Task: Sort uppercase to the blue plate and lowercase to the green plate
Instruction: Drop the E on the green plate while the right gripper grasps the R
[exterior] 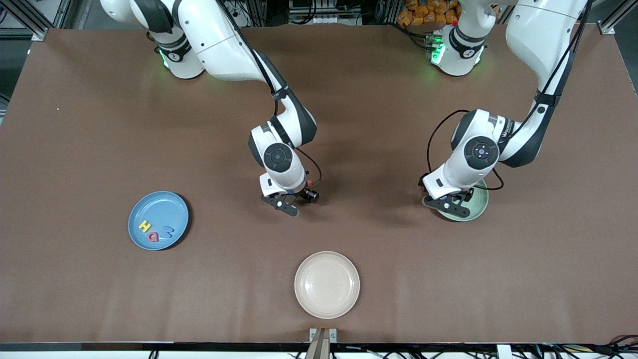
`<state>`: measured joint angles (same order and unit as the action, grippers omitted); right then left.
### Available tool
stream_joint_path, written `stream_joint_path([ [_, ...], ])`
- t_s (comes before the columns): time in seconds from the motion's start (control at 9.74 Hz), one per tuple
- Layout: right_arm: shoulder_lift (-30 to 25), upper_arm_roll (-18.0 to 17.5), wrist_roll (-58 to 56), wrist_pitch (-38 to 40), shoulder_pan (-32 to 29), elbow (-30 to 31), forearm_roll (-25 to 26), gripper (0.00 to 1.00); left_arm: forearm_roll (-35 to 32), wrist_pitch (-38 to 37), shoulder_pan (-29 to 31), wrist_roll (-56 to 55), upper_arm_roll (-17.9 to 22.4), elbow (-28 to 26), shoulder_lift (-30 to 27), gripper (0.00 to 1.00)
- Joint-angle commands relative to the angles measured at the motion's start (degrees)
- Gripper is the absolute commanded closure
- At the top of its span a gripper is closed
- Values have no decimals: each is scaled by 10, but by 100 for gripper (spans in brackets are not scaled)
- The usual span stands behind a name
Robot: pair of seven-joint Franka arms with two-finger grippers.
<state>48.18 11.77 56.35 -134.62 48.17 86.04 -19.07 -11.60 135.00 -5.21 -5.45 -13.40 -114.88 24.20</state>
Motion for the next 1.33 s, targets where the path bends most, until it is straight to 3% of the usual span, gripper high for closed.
stream_joint_path([
  [0.0, 0, 4, 10, -3, 10, 11, -10, 100, 14, -12, 4, -7, -5, 2, -9, 0],
  [0.31, -6, 4, 7, 0, 15, 7, -10, 100, 25, -11, -1, -12, -7, 14, -4, 0],
  [0.51, -12, 8, 0, 2, 8, 3, -9, 100, 84, -12, -5, -18, -12, 22, 2, 0],
  [0.82, -21, 12, -29, 8, -31, -15, -3, 100, 88, -11, -31, -53, -15, 68, 36, 0],
  [1.23, -21, 76, -161, 108, -82, -63, -4, 100, 99, -11, -96, -127, -18, 161, 107, 0],
])
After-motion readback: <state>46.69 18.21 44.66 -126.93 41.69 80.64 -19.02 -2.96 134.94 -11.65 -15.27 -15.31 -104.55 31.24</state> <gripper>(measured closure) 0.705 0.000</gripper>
